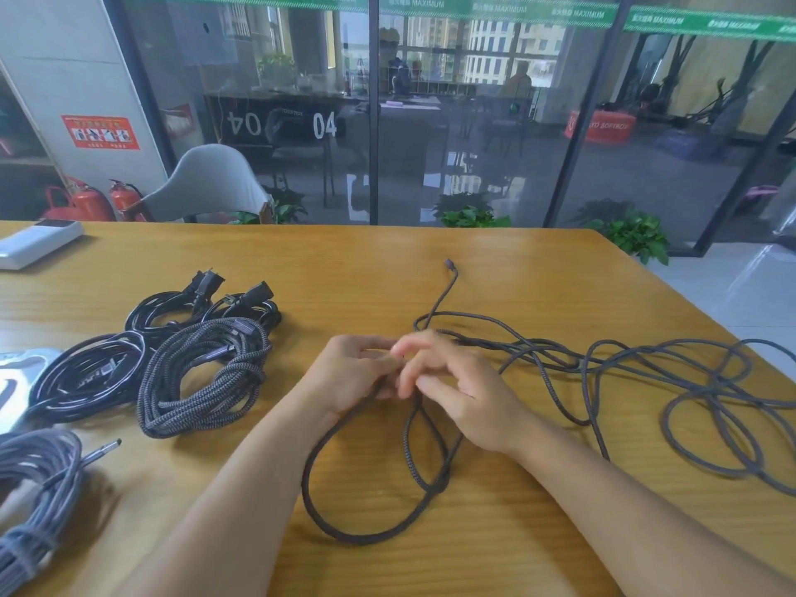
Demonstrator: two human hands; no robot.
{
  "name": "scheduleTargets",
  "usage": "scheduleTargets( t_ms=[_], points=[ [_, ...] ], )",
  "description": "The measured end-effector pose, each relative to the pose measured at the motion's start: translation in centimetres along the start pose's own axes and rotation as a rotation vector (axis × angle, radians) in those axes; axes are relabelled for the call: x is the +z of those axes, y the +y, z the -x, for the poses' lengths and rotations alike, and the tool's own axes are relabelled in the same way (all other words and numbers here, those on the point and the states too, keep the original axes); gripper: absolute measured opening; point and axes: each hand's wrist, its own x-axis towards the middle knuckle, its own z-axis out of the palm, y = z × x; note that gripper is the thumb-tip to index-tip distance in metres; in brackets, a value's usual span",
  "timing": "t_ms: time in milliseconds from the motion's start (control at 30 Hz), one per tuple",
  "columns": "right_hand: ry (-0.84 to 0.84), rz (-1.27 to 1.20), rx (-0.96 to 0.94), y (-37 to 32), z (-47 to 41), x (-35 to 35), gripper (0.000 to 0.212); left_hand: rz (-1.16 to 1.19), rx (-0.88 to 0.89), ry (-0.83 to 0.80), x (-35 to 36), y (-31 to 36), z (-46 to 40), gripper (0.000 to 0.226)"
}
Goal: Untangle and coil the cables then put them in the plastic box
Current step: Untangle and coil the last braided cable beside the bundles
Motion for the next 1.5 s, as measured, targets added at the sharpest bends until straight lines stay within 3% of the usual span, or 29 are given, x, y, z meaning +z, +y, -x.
scheduleTargets(
  t_ms=[100, 233, 333, 400, 467, 567, 600, 667, 733, 800, 833, 933, 1000, 1133, 1233, 1333, 1433, 1500],
  points=[
    [0.121, 0.256, 0.055, 1.0, -0.5, -0.6, 0.022, -0.058, 0.01, -0.021, -0.6, 0.0, 0.2, 0.023],
    [-0.09, 0.604, 0.341, 3.0, -1.0, -2.8, 0.049, -0.328, 0.096, -0.039, -1.9, 0.7, 0.9, 0.027],
    [-0.043, 0.651, 0.451, 4.7, -0.8, -4.3, 0.054, -0.459, 0.187, 0.015, -2.9, 1.6, 1.4, 0.032],
    [0.025, 0.656, 0.485, 5.7, -0.6, -4.8, 0.046, -0.431, 0.22, 0.069, -3.4, 1.7, 1.2, 0.03],
    [0.094, 0.64, 0.476, 6.1, -0.5, -5.0, 0.035, -0.239, 0.201, 0.148, -3.5, 1.7, 1.0, 0.027],
    [0.218, 0.623, 0.338, 6.1, -0.6, -4.8, 0.021, -0.075, 0.204, 0.287, -2.7, 1.9, 0.7, 0.025],
    [0.241, 0.654, 0.281, 5.9, -0.7, -4.7, 0.018, -0.166, 0.227, 0.332, -2.4, 2.0, 0.7, 0.024],
    [0.247, 0.748, 0.153, 5.4, -0.9, -4.4, 0.017, -0.577, 0.308, 0.471, -1.6, 1.9, 0.9, 0.031],
    [0.238, 0.835, 0.011, 4.7, -1.1, -3.8, 0.015, -0.916, 0.523, 0.606, -0.2, 2.0, 1.5, 0.036],
    [0.245, 0.834, -0.077, 4.1, -1.3, -2.9, 0.014, -1.075, 0.696, 0.581, 1.5, 1.7, 1.2, 0.039],
    [0.245, 0.793, -0.099, 3.8, -1.3, -2.6, 0.015, -1.123, 0.704, 0.495, 2.2, 1.4, 0.9, 0.04],
    [0.196, 0.667, -0.094, 4.1, -1.1, -2.3, 0.017, -1.102, 0.651, 0.301, 2.6, 0.3, -0.2, 0.031],
    [0.151, 0.686, 0.012, 5.0, -1.0, -3.0, 0.019, -0.954, 0.684, 0.315, 1.6, 0.0, -0.4, 0.019],
    [0.177, 0.715, 0.283, 6.6, -1.0, -4.6, 0.023, -0.597, 0.638, 0.293, -0.7, 0.8, 0.6, 0.018],
    [0.207, 0.662, 0.365, 7.2, -0.7, -5.2, 0.024, -0.378, 0.59, 0.447, -2.4, 1.4, 0.9, 0.021],
    [0.144, 0.522, 0.365, 7.1, -0.2, -5.6, 0.028, -0.407, 0.496, 0.606, -3.0, 0.7, 0.3, 0.024],
    [0.11, 0.39, 0.369, 6.4, 0.0, -6.1, 0.037, -0.546, 0.315, 0.514, -2.8, -0.2, -0.2, 0.047],
    [0.097, 0.339, 0.367, 6.1, 0.3, -6.6, 0.039, -0.782, 0.308, 0.511, -2.3, -0.4, -0.2, 0.051]
  ],
)
